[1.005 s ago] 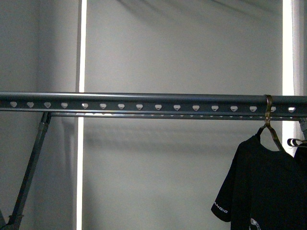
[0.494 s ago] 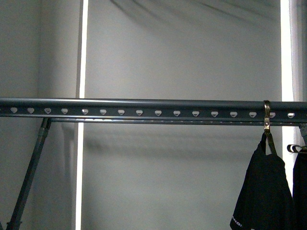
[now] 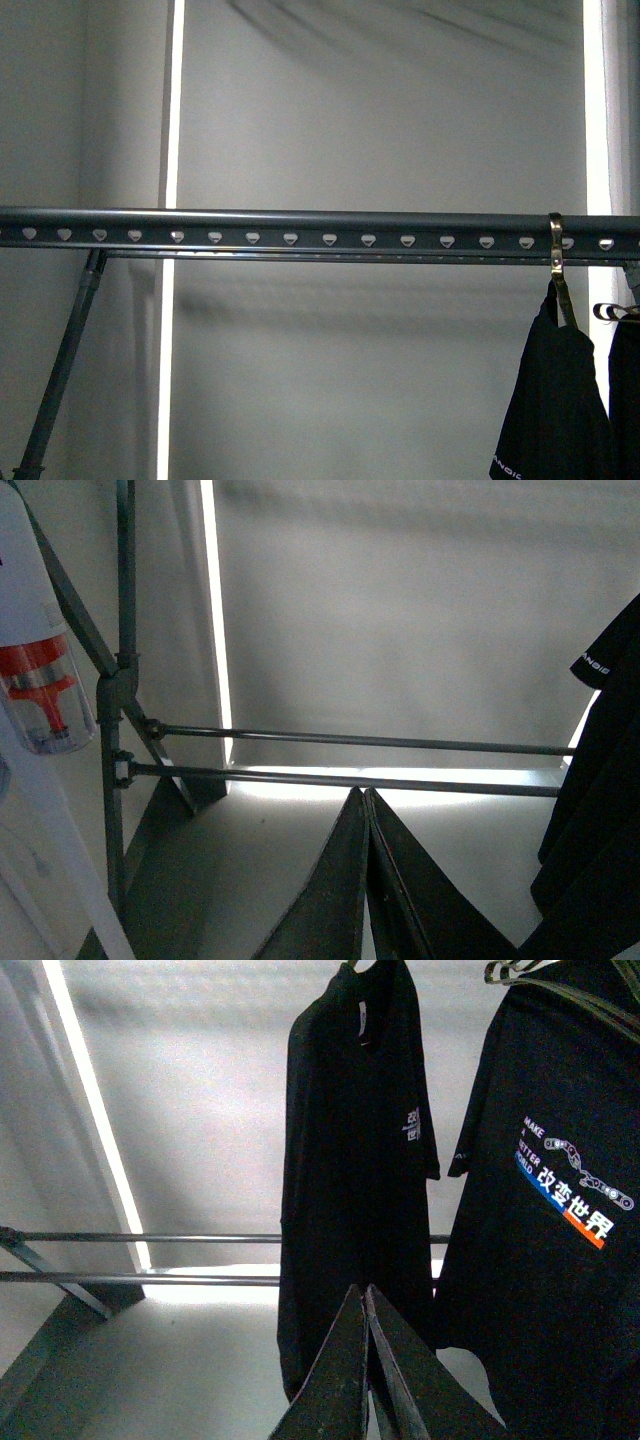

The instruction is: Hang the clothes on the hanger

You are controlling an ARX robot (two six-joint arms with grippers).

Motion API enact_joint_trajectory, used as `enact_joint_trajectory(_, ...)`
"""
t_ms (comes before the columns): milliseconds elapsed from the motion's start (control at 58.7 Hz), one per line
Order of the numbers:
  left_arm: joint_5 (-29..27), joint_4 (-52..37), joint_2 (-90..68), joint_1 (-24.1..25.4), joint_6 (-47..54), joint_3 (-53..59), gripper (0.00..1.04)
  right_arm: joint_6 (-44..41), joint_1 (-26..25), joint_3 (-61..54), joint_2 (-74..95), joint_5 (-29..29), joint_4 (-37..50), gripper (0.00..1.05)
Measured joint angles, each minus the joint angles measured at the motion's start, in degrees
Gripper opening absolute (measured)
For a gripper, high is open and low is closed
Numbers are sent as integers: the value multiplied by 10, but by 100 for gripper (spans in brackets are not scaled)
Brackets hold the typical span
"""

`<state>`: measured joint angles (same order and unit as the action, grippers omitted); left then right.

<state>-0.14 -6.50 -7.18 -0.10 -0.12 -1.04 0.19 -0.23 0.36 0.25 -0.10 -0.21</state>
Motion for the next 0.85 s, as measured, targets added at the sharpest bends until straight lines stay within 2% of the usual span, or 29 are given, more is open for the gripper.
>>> enact_joint_trajectory(51,1,57,52,0,0,0,4,0,0,0,0,0,0,2)
enact_joint_trajectory(392,1,64,69,0,0,0,4,0,0,0,0,0,0,3)
enact_joint_trajectory(613,1,64,69,0,0,0,39,-1,0,0,0,0,0,39)
enact_joint_trajectory(664,1,64,69,0,0,0,52,-1,0,0,0,0,0,49)
enact_joint_trajectory(851,1,64,69,0,0,0,82,-1,0,0,0,0,0,81)
